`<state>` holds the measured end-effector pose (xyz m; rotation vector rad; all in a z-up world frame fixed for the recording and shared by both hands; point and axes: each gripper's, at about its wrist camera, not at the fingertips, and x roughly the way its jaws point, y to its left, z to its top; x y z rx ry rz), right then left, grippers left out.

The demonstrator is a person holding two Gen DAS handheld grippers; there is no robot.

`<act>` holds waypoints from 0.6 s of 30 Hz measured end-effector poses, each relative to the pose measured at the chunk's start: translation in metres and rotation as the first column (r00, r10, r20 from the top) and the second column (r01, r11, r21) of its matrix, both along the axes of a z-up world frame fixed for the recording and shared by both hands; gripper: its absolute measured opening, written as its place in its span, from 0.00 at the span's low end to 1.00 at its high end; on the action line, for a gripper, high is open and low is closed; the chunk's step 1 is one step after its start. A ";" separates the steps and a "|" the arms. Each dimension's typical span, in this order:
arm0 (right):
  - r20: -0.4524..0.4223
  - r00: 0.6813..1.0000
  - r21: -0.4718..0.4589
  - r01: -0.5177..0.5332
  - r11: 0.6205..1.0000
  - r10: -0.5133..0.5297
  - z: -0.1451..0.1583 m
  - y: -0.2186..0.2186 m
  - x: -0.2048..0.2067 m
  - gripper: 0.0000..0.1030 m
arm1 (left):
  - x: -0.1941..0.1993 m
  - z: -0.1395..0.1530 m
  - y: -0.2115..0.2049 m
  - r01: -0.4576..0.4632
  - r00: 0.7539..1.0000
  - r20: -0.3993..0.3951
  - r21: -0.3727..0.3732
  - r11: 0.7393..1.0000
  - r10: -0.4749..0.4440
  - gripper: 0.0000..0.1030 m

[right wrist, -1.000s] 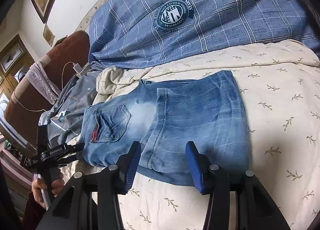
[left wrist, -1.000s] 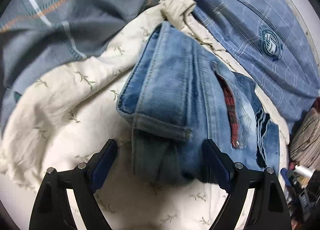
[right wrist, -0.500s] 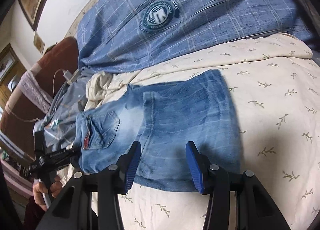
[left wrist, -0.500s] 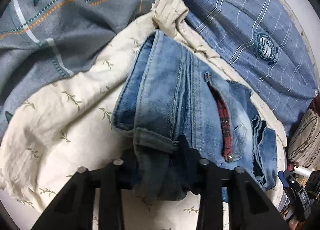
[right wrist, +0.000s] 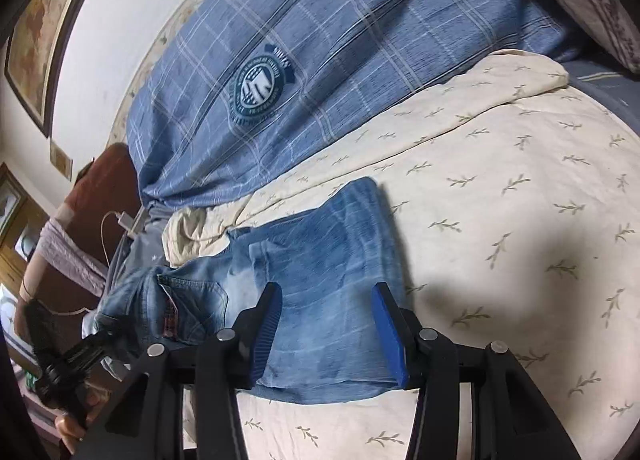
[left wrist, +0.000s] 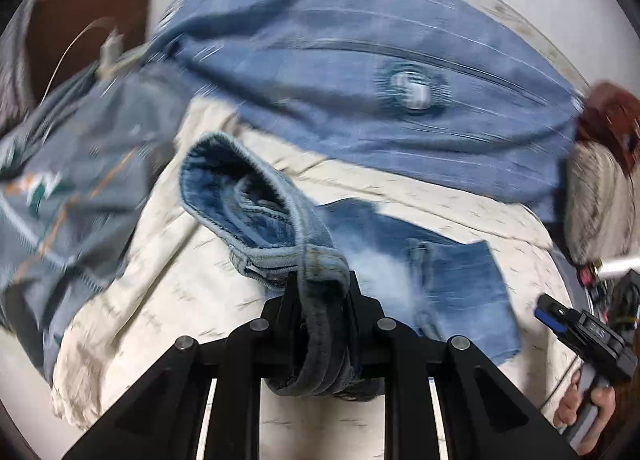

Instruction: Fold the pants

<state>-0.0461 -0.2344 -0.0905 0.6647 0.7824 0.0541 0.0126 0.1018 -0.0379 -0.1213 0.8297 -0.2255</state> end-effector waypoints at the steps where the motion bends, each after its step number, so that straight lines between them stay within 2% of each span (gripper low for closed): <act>1: 0.000 1.000 0.008 0.012 1.000 -0.012 0.000 -0.004 -0.001 0.49 | -0.001 0.005 -0.014 0.028 1.000 0.008 0.011 1.000 -0.028 0.19; 4: 0.002 0.999 0.040 0.045 0.998 -0.045 -0.001 -0.018 -0.005 0.49 | -0.004 0.016 -0.057 0.114 0.993 0.026 0.050 0.992 -0.116 0.19; 7: 0.002 0.997 0.075 0.077 0.994 -0.078 -0.001 -0.034 -0.010 0.49 | -0.008 0.017 -0.106 0.208 0.978 0.015 0.088 0.974 -0.210 0.19; 11: 0.004 0.994 0.117 0.105 0.988 -0.106 -0.001 -0.055 -0.018 0.49 | -0.010 -0.002 -0.173 0.322 0.947 -0.035 0.130 0.938 -0.320 0.18; 13: 0.008 0.995 0.132 0.100 0.986 -0.102 0.000 -0.062 -0.019 0.49 | -0.009 -0.016 -0.194 0.373 0.927 -0.080 0.111 0.921 -0.366 0.17; 15: 0.031 0.997 0.215 0.065 0.975 -0.073 -0.002 -0.070 -0.020 0.49 | -0.013 -0.019 -0.204 0.419 0.907 -0.092 0.088 0.904 -0.411 0.17; 17: 0.064 0.997 0.311 0.019 0.950 -0.041 -0.004 -0.074 -0.019 0.58 | -0.022 -0.011 -0.205 0.442 0.897 -0.056 0.095 0.892 -0.438 0.21; 18: 0.081 0.996 0.347 -0.003 0.938 -0.027 -0.005 -0.075 -0.018 0.62 | -0.027 -0.003 -0.203 0.457 0.889 -0.028 0.100 0.884 -0.457 0.31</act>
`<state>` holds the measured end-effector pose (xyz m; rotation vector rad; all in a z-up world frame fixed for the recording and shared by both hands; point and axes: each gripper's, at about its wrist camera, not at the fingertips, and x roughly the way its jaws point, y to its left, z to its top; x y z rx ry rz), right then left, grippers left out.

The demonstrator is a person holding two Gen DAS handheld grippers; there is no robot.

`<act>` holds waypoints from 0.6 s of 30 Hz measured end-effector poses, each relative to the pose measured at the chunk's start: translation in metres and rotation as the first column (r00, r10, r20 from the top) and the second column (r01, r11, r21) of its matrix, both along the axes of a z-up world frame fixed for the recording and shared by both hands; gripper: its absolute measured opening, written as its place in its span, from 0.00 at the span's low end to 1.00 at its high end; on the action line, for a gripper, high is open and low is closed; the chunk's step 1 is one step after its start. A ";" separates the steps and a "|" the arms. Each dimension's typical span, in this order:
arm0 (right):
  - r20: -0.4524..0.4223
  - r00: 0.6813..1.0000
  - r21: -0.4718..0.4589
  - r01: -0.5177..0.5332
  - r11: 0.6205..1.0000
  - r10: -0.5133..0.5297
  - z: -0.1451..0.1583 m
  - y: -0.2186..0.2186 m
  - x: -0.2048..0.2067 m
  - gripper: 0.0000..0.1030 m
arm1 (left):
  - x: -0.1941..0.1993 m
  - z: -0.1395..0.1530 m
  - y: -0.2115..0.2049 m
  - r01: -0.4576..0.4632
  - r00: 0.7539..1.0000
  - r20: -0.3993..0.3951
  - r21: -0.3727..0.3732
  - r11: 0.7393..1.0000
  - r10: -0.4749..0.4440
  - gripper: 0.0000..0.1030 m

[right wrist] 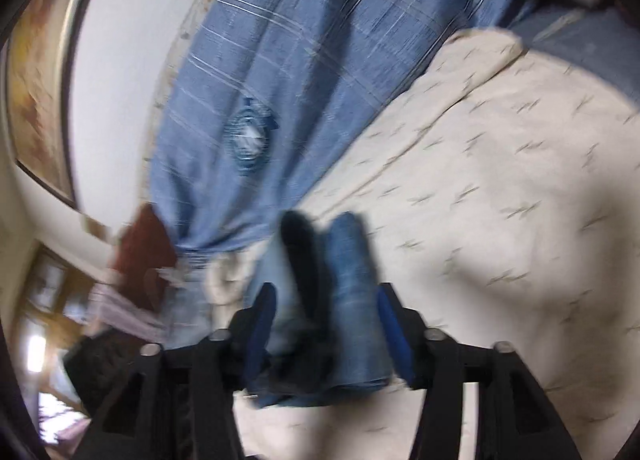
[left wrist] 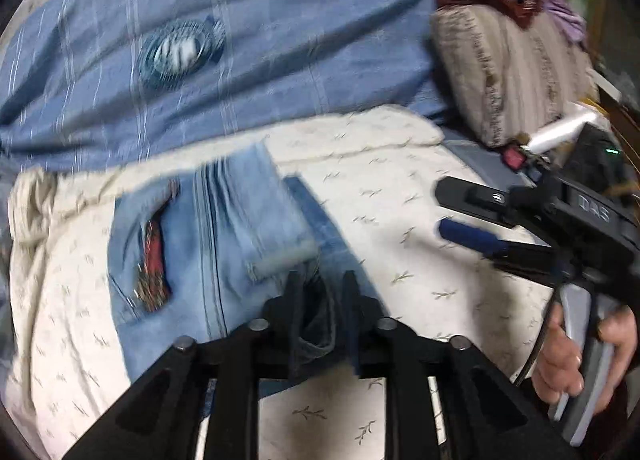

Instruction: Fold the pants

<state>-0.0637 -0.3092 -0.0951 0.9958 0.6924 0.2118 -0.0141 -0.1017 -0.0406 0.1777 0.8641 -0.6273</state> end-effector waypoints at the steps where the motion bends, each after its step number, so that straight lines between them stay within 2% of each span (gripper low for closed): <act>1: 0.014 1.000 0.029 -0.020 0.999 0.019 -0.001 0.001 0.002 0.63 | -0.004 0.009 0.004 0.009 0.999 0.034 -0.008 1.000 -0.009 0.46; 3: 0.014 0.998 0.064 -0.069 0.996 0.068 -0.004 0.008 0.010 0.63 | -0.011 0.025 0.017 -0.010 0.994 0.113 -0.016 1.000 0.012 0.67; 4: 0.007 0.997 0.069 -0.083 0.994 0.082 -0.005 0.013 0.012 0.63 | -0.013 0.031 0.028 -0.033 0.988 0.149 -0.019 0.999 0.035 0.69; 6: -0.021 0.992 0.082 -0.126 0.989 0.128 -0.012 0.025 0.021 0.63 | -0.009 0.036 0.046 -0.076 0.983 0.166 -0.019 0.997 0.079 0.69; 8: -0.048 0.985 0.084 -0.163 0.983 0.168 -0.017 0.039 0.028 0.63 | 0.003 0.032 0.070 -0.144 0.979 0.141 -0.021 0.989 0.145 0.69; 13: -0.098 0.981 0.055 -0.160 0.986 0.165 -0.030 0.055 0.046 0.63 | 0.028 0.003 0.115 -0.273 0.961 0.041 -0.012 0.962 0.273 0.68; 18: -0.141 0.979 0.057 -0.141 0.988 0.148 -0.046 0.062 0.064 0.64 | 0.046 -0.032 0.130 -0.302 0.952 -0.051 -0.008 0.953 0.301 0.68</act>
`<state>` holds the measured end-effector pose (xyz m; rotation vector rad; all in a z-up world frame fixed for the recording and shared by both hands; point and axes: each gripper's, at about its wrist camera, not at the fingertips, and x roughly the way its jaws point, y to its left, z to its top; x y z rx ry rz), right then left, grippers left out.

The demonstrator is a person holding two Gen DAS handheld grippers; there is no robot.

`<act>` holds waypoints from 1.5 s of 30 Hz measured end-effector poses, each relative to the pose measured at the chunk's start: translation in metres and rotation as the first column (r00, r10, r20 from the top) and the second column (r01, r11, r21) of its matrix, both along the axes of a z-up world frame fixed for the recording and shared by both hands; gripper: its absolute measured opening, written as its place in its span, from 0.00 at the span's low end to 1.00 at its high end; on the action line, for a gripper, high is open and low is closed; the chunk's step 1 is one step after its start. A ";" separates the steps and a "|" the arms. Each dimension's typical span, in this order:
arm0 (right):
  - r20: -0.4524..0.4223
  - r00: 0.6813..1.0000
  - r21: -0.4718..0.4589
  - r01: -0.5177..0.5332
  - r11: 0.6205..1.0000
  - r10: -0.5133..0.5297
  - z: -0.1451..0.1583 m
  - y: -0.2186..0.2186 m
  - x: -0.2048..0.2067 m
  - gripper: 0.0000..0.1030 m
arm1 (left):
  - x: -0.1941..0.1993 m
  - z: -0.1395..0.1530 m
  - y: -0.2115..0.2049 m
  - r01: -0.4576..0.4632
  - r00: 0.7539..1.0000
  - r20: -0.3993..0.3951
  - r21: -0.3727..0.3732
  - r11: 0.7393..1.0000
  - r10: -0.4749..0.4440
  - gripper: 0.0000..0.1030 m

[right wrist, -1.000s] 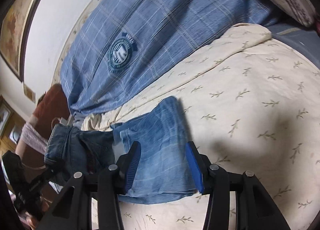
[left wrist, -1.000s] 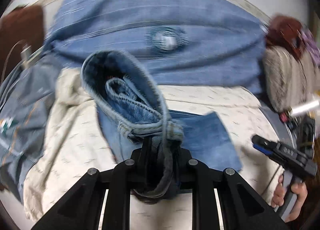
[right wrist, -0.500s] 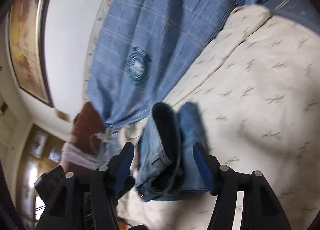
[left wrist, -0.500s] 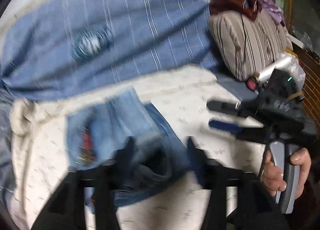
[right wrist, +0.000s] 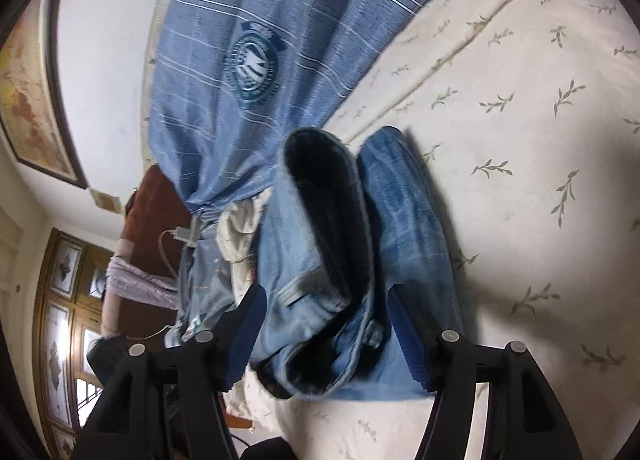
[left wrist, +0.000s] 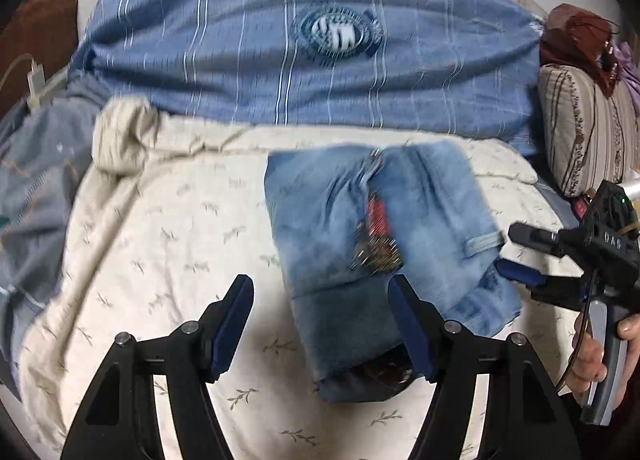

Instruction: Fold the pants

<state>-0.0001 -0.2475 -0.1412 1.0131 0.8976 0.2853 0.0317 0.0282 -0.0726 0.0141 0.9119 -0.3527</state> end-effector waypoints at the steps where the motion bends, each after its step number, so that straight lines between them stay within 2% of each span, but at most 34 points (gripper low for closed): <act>1: -0.001 1.000 0.013 -0.004 1.000 0.004 -0.003 0.001 0.003 0.64 | 0.001 -0.005 -0.001 -0.001 1.000 -0.007 0.001 1.000 0.001 0.68; 7: -0.010 1.000 -0.013 -0.016 1.000 0.016 -0.010 0.015 0.019 0.64 | 0.007 -0.026 0.005 0.034 0.999 -0.021 -0.058 0.998 -0.036 0.68; 8: -0.003 1.000 -0.011 -0.022 1.000 0.022 -0.011 0.018 0.021 0.65 | 0.007 -0.028 0.006 0.047 0.999 -0.011 -0.066 0.997 -0.048 0.69; 9: 0.004 1.000 -0.013 -0.024 1.000 0.024 -0.010 0.019 0.022 0.65 | 0.005 -0.029 0.008 0.108 0.993 0.045 -0.053 0.993 -0.105 0.69; 11: 0.015 0.999 -0.046 -0.032 0.998 0.033 -0.008 0.023 0.024 0.58 | 0.009 -0.037 0.011 0.116 0.993 0.026 -0.084 0.990 -0.114 0.69; 12: 0.018 0.999 -0.093 -0.032 0.995 0.034 -0.005 0.027 0.024 0.43 | 0.010 -0.038 0.013 0.114 0.994 0.018 -0.102 0.988 -0.112 0.69; 13: 0.029 0.999 -0.132 -0.029 0.991 0.033 -0.001 0.031 0.024 0.34 | 0.010 -0.037 0.014 0.116 0.993 0.021 -0.112 0.987 -0.115 0.69; 15: 0.069 0.997 -0.154 -0.023 0.988 0.034 0.008 0.036 0.020 0.27 | 0.008 -0.037 0.010 0.144 0.989 0.034 -0.111 0.983 -0.141 0.69; 20: 0.162 0.986 -0.218 0.008 0.976 0.029 0.034 0.039 0.003 0.24 | -0.005 -0.038 -0.004 0.203 0.977 0.080 -0.073 0.977 -0.197 0.69; 28: 0.160 0.987 -0.305 0.074 0.949 -0.025 0.041 0.023 -0.023 0.23 | -0.018 -0.039 -0.033 0.265 0.959 0.112 -0.039 0.964 -0.259 0.68; 30: 0.122 0.991 -0.320 0.087 0.943 -0.050 0.033 0.015 -0.023 0.23 | -0.022 -0.041 -0.042 0.272 0.953 0.134 0.010 0.962 -0.271 0.69; 32: 0.035 0.997 -0.339 0.071 0.938 -0.063 0.015 0.008 -0.016 0.24 | -0.023 -0.043 -0.051 0.271 0.949 0.151 0.063 0.961 -0.278 0.71; 33: -0.006 0.998 -0.314 0.062 0.947 -0.067 0.005 0.004 -0.013 0.27 | -0.025 -0.044 -0.055 0.272 0.945 0.162 0.090 0.958 -0.283 0.73; 35: -0.028 0.996 -0.246 0.076 0.966 -0.086 -0.003 -0.004 -0.012 0.29 | -0.027 -0.043 -0.058 0.272 0.940 0.179 0.128 0.954 -0.292 0.74; 37: -0.029 0.996 -0.210 0.080 0.975 -0.088 0.000 -0.009 -0.013 0.33 | -0.025 -0.040 -0.054 0.275 0.940 0.174 0.119 0.954 -0.293 0.74; 39: -0.008 0.994 -0.206 0.101 0.973 -0.105 0.008 -0.013 -0.018 0.38 | -0.024 -0.032 -0.044 0.278 0.944 0.165 0.069 0.958 -0.286 0.74; 42: 0.085 0.984 -0.253 0.175 0.952 -0.159 0.031 -0.018 -0.029 0.56 | -0.025 -0.016 -0.026 0.264 0.943 0.210 0.000 0.965 -0.258 0.74; 45: 0.200 0.965 -0.305 0.225 0.926 -0.169 0.059 -0.019 -0.033 0.56 | -0.023 0.000 -0.015 0.221 0.942 0.265 -0.020 0.975 -0.208 0.74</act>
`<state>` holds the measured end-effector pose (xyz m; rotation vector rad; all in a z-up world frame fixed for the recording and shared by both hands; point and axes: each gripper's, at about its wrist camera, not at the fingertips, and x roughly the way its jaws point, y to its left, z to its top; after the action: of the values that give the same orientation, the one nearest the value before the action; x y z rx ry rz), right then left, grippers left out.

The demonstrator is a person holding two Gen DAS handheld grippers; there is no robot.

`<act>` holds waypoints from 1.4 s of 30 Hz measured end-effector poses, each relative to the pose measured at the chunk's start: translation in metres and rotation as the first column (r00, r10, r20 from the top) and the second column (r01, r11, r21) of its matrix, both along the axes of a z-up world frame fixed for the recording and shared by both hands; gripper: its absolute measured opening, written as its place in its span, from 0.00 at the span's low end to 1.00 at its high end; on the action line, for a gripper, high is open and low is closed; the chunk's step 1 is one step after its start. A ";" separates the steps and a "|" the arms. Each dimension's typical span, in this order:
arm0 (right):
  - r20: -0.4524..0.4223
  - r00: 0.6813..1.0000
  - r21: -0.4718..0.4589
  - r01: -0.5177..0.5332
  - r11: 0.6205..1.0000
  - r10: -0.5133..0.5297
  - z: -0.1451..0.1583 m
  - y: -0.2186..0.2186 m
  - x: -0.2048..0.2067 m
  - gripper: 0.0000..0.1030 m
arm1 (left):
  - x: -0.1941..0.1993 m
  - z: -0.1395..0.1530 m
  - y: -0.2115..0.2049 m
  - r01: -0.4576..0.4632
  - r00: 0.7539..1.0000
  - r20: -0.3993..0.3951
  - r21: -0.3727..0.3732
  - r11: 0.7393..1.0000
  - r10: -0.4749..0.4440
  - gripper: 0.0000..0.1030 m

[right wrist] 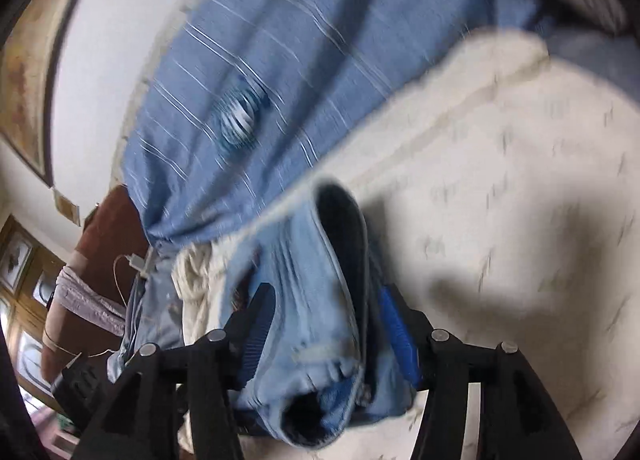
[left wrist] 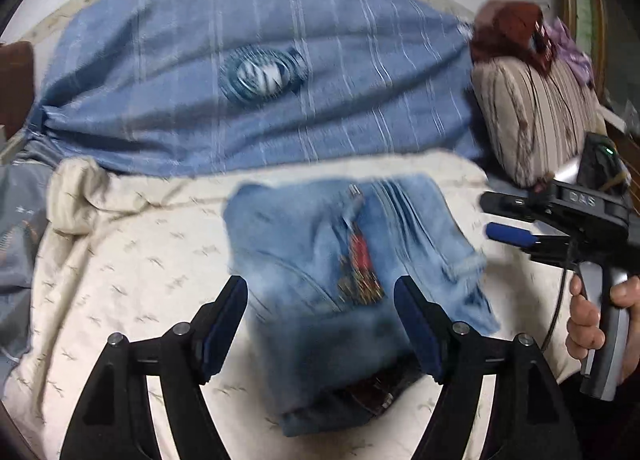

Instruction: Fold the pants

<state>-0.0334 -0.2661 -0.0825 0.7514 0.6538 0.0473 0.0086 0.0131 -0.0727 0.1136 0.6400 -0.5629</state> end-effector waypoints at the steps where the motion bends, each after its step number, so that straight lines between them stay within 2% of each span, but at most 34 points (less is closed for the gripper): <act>1: 0.033 0.999 -0.026 -0.003 1.000 0.004 0.007 0.001 0.001 0.56 | 0.001 0.004 0.001 -0.020 1.000 0.013 -0.001 1.000 0.020 0.74; 4: 0.072 0.996 -0.057 -0.051 0.997 0.056 0.017 0.009 0.018 0.56 | 0.014 0.010 -0.004 -0.066 0.998 0.013 0.025 0.997 0.066 0.74; 8: 0.057 0.991 -0.046 -0.120 0.992 0.122 0.012 0.020 0.045 0.54 | 0.043 0.008 -0.027 -0.124 0.992 -0.023 0.103 0.987 0.127 0.74; 10: 0.041 0.987 -0.015 -0.152 0.988 0.153 0.006 0.019 0.061 0.54 | 0.062 0.001 -0.036 -0.157 0.985 -0.057 0.135 0.978 0.165 0.74; 12: 0.031 0.982 0.045 -0.187 0.981 0.185 -0.004 0.016 0.077 0.54 | 0.079 -0.003 -0.039 -0.182 0.977 -0.091 0.115 0.976 0.193 0.74; 15: -0.013 0.980 0.098 -0.196 0.976 0.199 -0.022 0.015 0.095 0.54 | 0.097 -0.013 -0.039 -0.219 0.964 -0.134 0.094 0.971 0.231 0.74; 17: -0.072 0.979 0.133 -0.178 0.975 0.189 -0.039 0.012 0.107 0.54 | 0.105 -0.023 -0.041 -0.226 0.957 -0.165 0.098 0.969 0.240 0.74; 20: -0.142 0.974 0.151 -0.154 0.976 0.176 -0.061 0.010 0.117 0.52 | 0.113 -0.038 -0.046 -0.224 0.950 -0.193 0.128 0.966 0.246 0.75; 22: -0.157 0.972 0.147 -0.152 0.977 0.174 -0.067 0.010 0.122 0.53 | 0.117 -0.043 -0.050 -0.215 0.949 -0.201 0.151 0.965 0.243 0.76; 26: -0.165 0.971 0.125 -0.152 0.980 0.172 -0.067 0.012 0.123 0.53 | 0.119 -0.050 -0.061 -0.191 0.960 -0.156 0.248 0.950 0.234 0.85; 32: -0.140 0.974 0.123 -0.159 0.980 0.176 -0.055 0.016 0.110 0.55 | 0.115 -0.043 -0.048 -0.200 0.956 -0.176 0.196 0.960 0.235 0.86; 38: -0.063 0.971 0.040 -0.229 0.973 0.232 -0.026 0.027 0.071 0.55 | 0.070 -0.013 -0.034 -0.233 0.971 -0.012 0.198 0.952 0.240 0.86; 42: -0.077 0.959 -0.041 -0.277 0.960 0.273 -0.018 0.047 0.049 0.55 | 0.046 -0.011 -0.029 -0.219 0.974 -0.019 0.195 0.956 0.227 0.86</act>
<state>0.0152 -0.2186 -0.1004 0.6098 0.8208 0.2594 0.0542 -0.0157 -0.0835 0.2082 0.7362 -0.2850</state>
